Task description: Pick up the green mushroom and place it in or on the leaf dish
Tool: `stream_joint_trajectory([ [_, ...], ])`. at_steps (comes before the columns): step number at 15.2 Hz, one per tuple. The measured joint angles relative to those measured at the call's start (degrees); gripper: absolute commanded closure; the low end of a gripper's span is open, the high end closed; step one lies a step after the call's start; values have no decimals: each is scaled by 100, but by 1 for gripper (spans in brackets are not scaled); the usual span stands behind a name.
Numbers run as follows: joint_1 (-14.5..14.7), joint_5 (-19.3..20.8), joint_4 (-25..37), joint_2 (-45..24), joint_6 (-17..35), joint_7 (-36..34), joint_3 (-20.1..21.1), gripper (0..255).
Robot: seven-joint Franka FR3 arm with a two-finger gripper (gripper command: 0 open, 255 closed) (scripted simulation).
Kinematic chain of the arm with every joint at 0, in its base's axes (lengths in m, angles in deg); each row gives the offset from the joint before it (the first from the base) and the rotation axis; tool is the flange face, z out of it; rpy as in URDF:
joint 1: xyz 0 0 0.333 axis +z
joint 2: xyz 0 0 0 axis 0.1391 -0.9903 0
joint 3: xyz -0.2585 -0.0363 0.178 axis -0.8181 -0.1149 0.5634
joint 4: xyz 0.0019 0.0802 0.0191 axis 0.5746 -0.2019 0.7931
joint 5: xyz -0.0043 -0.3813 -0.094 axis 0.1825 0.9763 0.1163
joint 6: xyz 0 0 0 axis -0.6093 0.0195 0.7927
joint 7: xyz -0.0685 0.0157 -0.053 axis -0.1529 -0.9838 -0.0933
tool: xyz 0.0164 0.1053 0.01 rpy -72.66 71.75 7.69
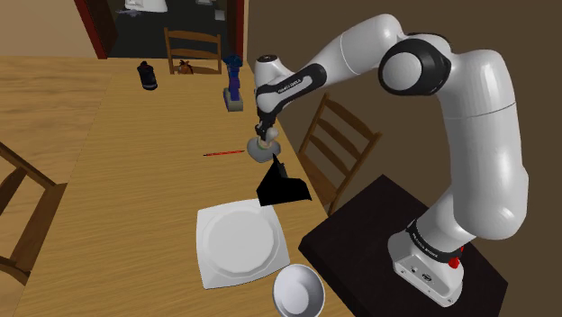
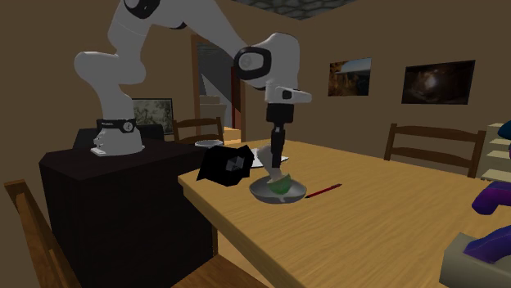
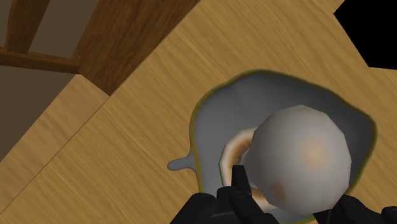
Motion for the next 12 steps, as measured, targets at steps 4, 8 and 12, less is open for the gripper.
stream_joint_trajectory([
  [4,12,22,49,-216,178,-35,-18,255],
  [8,16,37,95,-355,306,-53,-30,255],
  [12,16,41,63,-345,327,-60,-32,255],
])
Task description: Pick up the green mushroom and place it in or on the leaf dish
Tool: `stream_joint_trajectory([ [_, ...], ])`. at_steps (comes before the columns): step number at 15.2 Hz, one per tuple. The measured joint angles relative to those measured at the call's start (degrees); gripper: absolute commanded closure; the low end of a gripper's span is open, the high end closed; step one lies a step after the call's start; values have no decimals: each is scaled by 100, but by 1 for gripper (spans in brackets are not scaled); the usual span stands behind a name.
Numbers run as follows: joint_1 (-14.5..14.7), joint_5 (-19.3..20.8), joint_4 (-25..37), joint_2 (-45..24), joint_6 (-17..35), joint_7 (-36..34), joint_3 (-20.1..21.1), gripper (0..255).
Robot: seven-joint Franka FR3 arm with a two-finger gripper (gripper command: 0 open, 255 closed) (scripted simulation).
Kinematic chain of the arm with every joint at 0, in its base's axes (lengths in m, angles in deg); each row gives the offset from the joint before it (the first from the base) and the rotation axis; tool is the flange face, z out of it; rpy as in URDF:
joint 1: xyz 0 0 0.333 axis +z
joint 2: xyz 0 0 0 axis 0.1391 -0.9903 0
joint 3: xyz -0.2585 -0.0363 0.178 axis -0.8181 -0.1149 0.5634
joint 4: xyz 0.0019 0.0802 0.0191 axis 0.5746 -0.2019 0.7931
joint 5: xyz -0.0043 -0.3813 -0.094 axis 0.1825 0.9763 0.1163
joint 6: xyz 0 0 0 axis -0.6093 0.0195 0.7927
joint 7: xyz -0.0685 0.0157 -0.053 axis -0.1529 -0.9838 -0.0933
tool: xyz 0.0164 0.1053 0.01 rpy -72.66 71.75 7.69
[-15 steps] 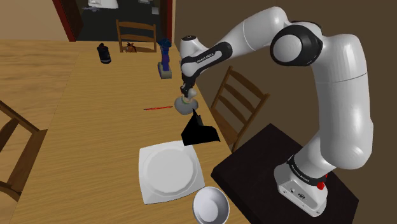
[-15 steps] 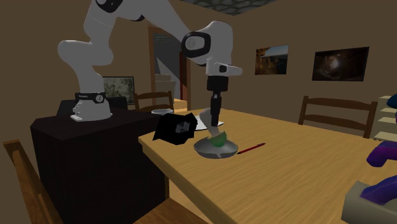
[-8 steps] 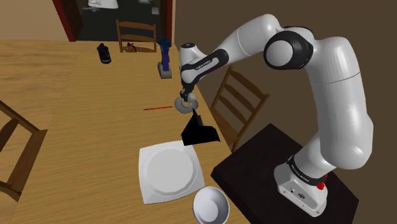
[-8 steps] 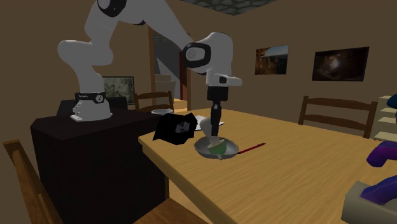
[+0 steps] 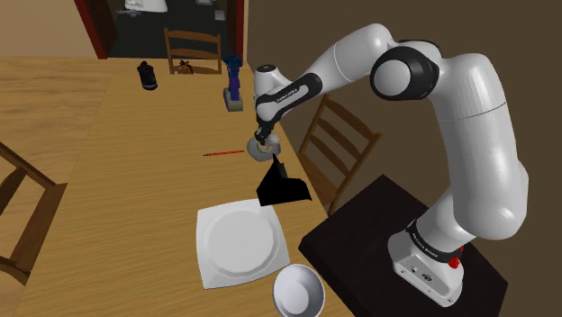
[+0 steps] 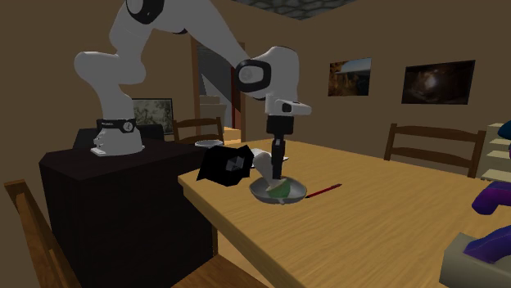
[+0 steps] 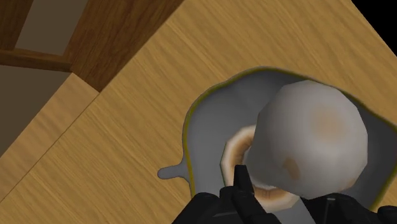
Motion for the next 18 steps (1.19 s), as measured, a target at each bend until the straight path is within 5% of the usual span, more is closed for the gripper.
stream_joint_trajectory([
  [1,1,0,7,-4,-3,-1,0,0],
  [18,23,-48,-79,469,-436,25,48,0],
])
